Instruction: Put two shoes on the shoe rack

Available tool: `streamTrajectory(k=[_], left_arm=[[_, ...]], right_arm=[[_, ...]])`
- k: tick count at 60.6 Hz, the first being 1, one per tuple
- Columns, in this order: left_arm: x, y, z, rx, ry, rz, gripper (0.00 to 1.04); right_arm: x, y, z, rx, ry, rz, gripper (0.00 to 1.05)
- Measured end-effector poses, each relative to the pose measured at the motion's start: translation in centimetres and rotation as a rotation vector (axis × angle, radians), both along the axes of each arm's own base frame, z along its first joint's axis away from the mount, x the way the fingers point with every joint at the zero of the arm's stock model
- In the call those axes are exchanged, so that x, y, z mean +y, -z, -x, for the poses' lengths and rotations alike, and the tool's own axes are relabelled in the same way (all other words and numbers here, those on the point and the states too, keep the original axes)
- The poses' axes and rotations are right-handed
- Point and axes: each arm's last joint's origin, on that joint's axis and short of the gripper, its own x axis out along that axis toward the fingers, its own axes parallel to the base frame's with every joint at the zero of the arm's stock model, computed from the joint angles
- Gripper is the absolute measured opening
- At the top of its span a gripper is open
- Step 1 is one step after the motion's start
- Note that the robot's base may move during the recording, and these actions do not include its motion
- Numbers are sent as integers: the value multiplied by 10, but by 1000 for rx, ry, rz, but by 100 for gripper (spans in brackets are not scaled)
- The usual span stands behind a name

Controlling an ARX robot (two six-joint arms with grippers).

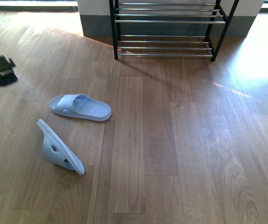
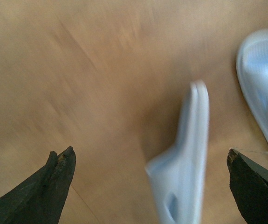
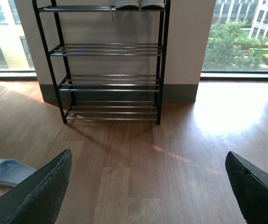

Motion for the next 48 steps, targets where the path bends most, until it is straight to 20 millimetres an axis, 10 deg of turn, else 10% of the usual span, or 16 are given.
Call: streamTrajectory(k=[5, 10, 23, 48], left_arm=[[-1, -69, 41, -151, 62, -222, 95], [-1, -88, 58, -158, 91, -281, 95], [-5, -65, 102, -584, 773, -157, 61], [-6, -92, 176, -673, 825, -220, 1]], right_arm=[[0, 0, 0, 0, 0, 0, 96], [0, 0, 0, 0, 0, 0, 96], [0, 0, 0, 0, -1, 0, 96], [0, 0, 0, 0, 1, 0, 96]])
